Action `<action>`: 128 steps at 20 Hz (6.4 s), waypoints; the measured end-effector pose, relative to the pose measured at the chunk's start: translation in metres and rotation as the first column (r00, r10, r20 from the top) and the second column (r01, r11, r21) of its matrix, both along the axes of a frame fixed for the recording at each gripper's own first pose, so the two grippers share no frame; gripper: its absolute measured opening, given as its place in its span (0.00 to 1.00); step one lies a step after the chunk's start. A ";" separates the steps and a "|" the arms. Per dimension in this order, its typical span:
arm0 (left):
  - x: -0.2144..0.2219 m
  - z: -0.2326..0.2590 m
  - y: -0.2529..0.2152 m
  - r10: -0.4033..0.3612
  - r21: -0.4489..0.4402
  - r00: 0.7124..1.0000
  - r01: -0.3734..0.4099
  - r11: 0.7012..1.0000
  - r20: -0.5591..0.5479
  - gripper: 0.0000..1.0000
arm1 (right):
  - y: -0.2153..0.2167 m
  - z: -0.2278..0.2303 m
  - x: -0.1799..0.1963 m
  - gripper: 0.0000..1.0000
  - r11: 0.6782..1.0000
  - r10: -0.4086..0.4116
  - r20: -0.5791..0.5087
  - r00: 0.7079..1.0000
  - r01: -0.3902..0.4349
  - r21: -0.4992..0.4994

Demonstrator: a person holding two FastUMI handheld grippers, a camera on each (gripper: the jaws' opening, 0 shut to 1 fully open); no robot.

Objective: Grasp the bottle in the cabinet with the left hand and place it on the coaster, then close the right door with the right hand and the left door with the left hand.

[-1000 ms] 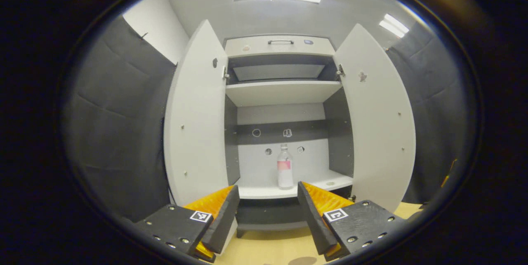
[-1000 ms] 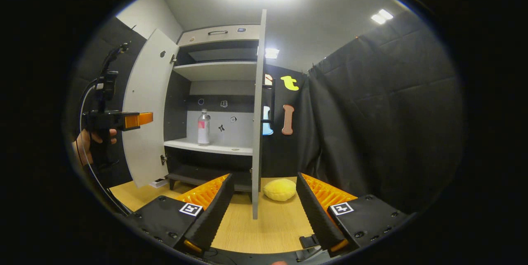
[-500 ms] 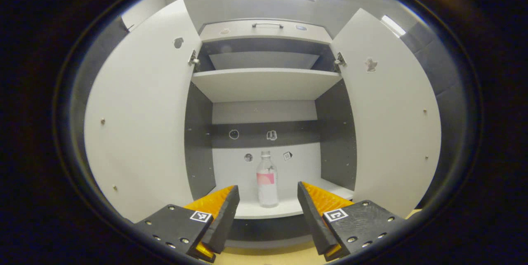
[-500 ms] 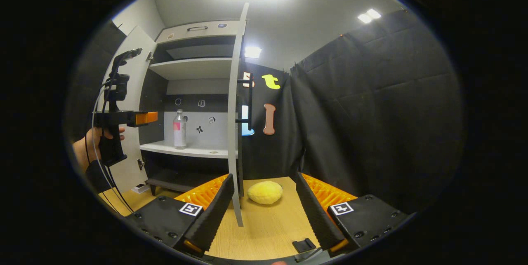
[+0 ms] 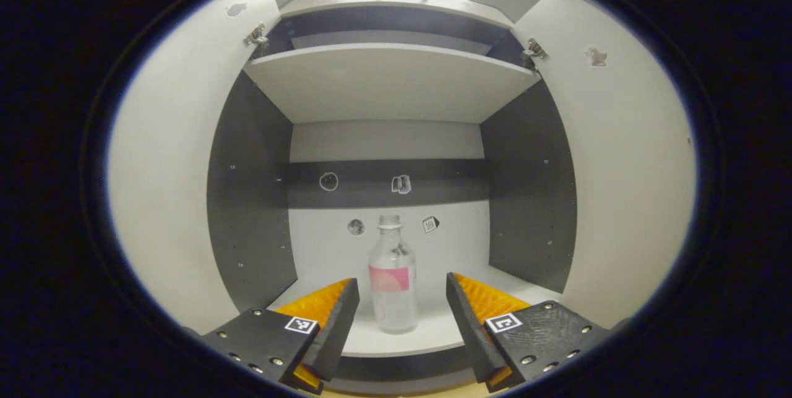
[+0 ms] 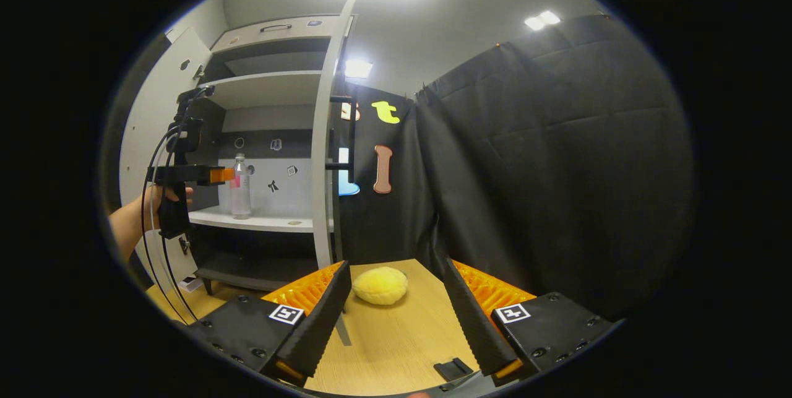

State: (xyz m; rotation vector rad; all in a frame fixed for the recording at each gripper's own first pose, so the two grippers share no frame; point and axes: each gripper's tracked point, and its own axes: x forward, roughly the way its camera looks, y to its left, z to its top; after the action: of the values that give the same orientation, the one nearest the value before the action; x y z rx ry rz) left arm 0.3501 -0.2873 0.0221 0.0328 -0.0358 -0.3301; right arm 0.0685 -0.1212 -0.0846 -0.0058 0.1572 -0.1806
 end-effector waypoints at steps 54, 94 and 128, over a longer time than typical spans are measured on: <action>-0.207 -0.121 0.001 -0.129 -0.020 0.983 0.127 0.992 -0.127 0.71 | 0.016 -0.011 -0.103 0.96 0.988 0.154 -0.037 0.987 -0.154 0.016; -0.279 -0.302 0.014 -0.095 0.046 0.925 0.120 0.992 -0.369 0.84 | 0.043 -0.039 -0.089 0.97 0.969 0.245 -0.123 0.962 -0.246 0.009; -0.328 -0.043 0.260 0.267 0.079 0.962 -0.263 0.962 -0.054 0.84 | -0.018 0.116 0.114 0.96 0.998 -0.009 0.178 0.984 0.020 -0.062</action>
State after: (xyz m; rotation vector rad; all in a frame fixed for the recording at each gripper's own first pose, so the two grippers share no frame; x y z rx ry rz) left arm 0.0217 -0.0273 -0.0207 0.0969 0.0445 -0.0635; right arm 0.1825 -0.1389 0.0312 -0.0519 -0.0267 -0.1999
